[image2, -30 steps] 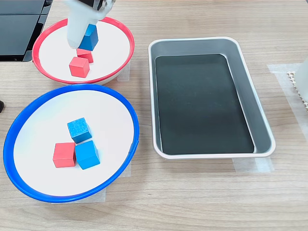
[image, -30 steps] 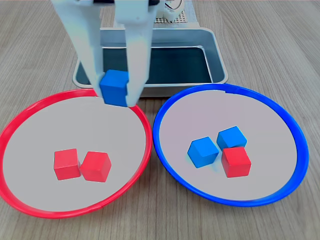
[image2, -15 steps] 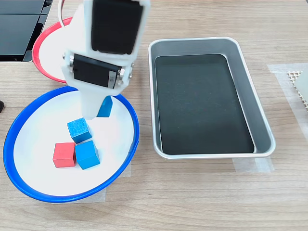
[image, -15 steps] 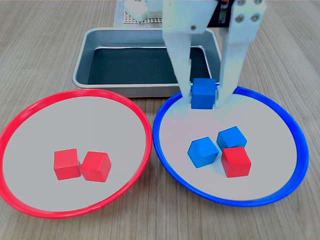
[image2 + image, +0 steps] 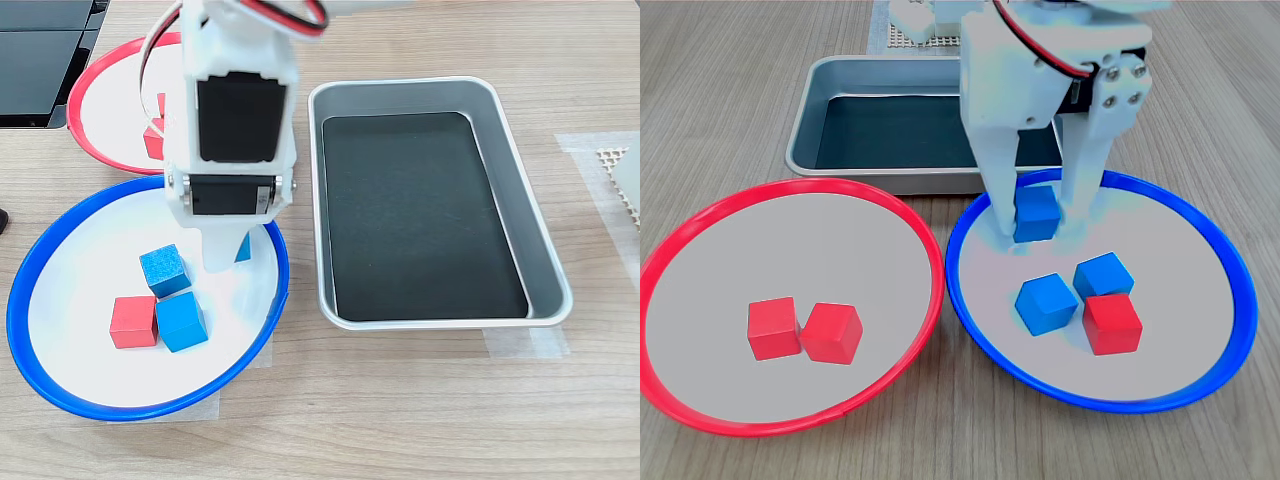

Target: Relocate any misplaced blocks to their matching dishes.

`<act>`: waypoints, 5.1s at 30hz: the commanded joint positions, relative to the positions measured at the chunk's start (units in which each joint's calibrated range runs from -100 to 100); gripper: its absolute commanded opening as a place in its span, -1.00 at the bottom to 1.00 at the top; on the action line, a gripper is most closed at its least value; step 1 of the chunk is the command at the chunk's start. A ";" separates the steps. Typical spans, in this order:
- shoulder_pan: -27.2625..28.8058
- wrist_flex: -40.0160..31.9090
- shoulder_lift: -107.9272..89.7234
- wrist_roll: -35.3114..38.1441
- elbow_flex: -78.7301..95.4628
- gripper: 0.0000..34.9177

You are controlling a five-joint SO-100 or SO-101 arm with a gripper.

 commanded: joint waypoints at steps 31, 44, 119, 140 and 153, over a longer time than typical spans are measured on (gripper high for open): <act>-2.61 -9.81 8.07 0.24 -24.52 -0.14; -1.96 -6.67 17.88 -1.03 -33.72 -0.16; -2.43 -1.89 24.36 -2.30 -37.45 -0.55; -1.96 -1.47 12.76 -3.37 -30.35 -0.98; 10.94 -10.39 -18.88 -1.61 9.52 -0.98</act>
